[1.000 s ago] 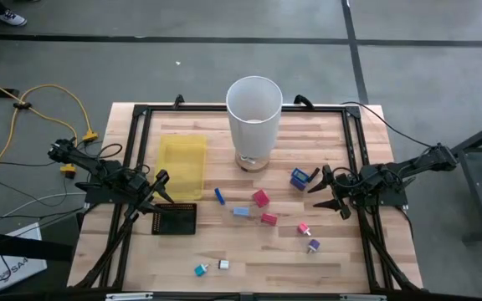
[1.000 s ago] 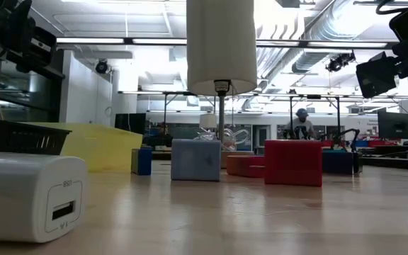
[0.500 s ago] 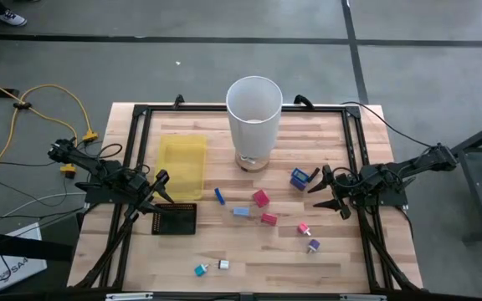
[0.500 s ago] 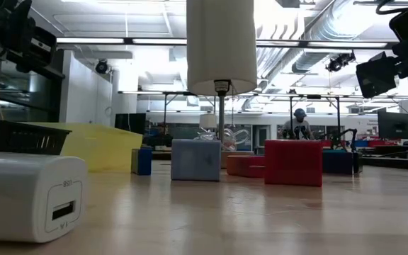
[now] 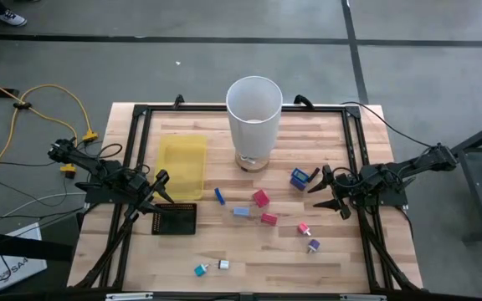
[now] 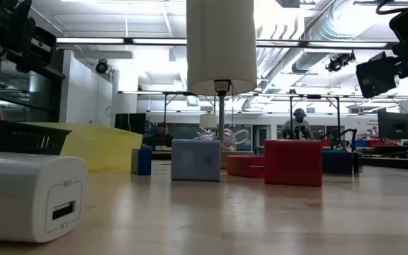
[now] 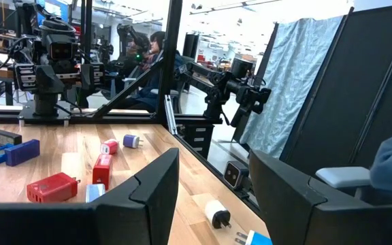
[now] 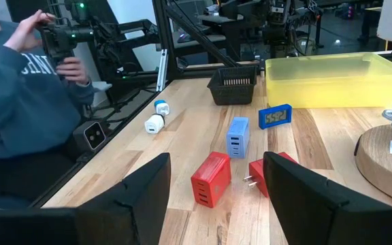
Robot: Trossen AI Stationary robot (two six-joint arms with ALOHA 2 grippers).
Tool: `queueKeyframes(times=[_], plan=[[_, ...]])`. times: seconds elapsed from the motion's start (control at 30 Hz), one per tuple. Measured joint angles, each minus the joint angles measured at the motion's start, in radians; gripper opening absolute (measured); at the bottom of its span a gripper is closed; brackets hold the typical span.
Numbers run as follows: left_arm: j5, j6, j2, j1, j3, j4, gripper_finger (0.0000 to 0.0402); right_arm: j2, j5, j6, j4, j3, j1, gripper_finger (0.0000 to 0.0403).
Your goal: Pick & Place Office items
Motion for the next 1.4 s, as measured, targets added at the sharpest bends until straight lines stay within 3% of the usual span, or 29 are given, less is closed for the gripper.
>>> queueKeyframes(times=[0.6,0.9,1.17,1.4], plan=[[-0.057,-0.103,0.043,0.035,0.026,-0.009,0.0175,0.0,0.0,0.0,0.0,0.0,0.0,0.0222],[0.004,-0.027,0.292,0.131,0.17,-0.031,0.0175,0.0,0.0,0.0,0.0,0.0,0.0,0.0222],[0.188,0.064,0.57,0.237,0.343,-0.033,0.0175,0.0,0.0,0.0,0.0,0.0,0.0,0.0222],[0.313,0.127,0.736,0.343,0.482,-0.035,0.0175,0.0,0.0,0.0,0.0,0.0,0.0,0.0222]])
